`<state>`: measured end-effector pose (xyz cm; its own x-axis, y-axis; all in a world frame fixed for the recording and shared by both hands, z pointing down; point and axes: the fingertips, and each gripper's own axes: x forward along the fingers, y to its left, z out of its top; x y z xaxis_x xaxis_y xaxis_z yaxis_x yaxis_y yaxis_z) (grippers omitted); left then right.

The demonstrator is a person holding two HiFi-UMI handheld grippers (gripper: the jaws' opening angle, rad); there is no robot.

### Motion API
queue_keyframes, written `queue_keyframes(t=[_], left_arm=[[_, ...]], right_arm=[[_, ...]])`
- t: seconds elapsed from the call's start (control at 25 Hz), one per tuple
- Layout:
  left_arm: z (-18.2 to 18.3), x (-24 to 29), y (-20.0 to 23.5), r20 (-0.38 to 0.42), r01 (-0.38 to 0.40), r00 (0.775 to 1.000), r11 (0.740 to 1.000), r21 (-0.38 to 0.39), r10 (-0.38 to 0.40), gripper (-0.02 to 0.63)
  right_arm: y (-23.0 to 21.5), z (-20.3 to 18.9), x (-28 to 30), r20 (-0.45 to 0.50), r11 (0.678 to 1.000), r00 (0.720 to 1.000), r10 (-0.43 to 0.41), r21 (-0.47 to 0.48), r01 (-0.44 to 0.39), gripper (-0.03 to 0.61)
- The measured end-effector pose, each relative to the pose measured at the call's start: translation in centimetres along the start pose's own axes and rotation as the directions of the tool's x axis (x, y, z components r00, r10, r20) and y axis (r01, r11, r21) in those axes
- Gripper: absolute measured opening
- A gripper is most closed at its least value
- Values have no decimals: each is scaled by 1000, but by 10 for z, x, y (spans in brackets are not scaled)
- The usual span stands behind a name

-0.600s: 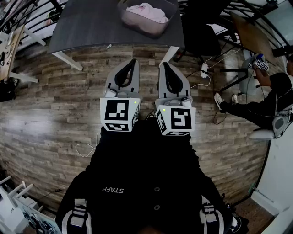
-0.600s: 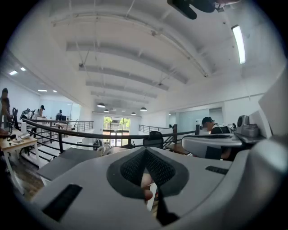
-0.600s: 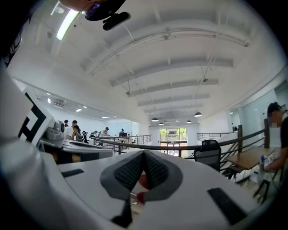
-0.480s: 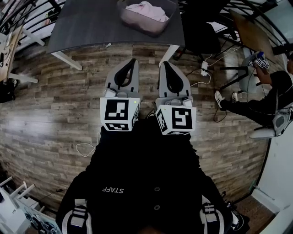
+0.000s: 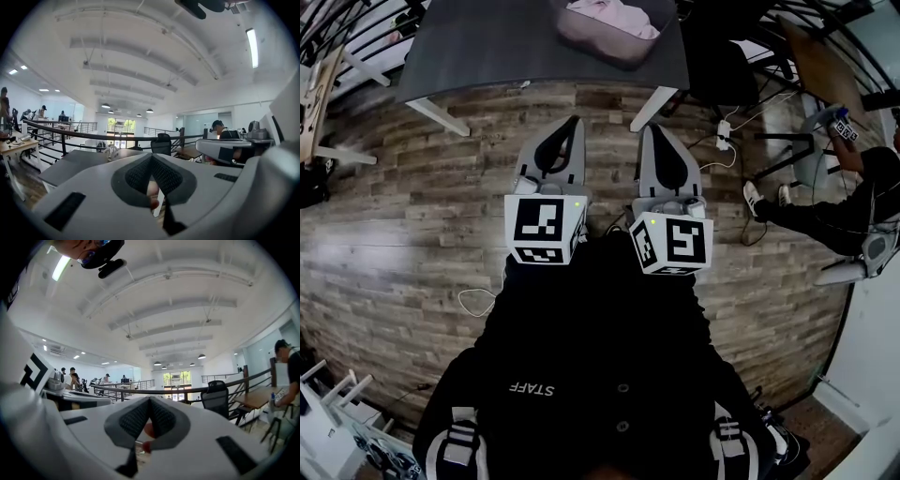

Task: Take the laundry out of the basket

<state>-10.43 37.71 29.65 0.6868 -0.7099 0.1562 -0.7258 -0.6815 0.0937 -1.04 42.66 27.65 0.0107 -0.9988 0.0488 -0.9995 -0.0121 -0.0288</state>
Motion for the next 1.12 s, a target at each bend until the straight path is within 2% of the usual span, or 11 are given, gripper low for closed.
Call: queue_keyframes(t=[0.32,0.64,0.88,1.12], left_arm=[[-14,9,23,-28,-11,1000,999,-30,11,-3],[-26,42,51,-73,-21,997,999,-36,18,-3],[-26,89,77,-85,-47,995,998,-33,44,-3],[-12,172,104,-85,-74,994,997,-27,72,-3]], right_arm=[[3,-16,15,-46,1000,999,-10,-7,9,14],[-38,-31,49,-82,995,993,-88,38,92,14],[-60,-36,111,-82,996,994,-74,46,78,14],[-97,-31,200,-81,998,996,-37,40,40,14]])
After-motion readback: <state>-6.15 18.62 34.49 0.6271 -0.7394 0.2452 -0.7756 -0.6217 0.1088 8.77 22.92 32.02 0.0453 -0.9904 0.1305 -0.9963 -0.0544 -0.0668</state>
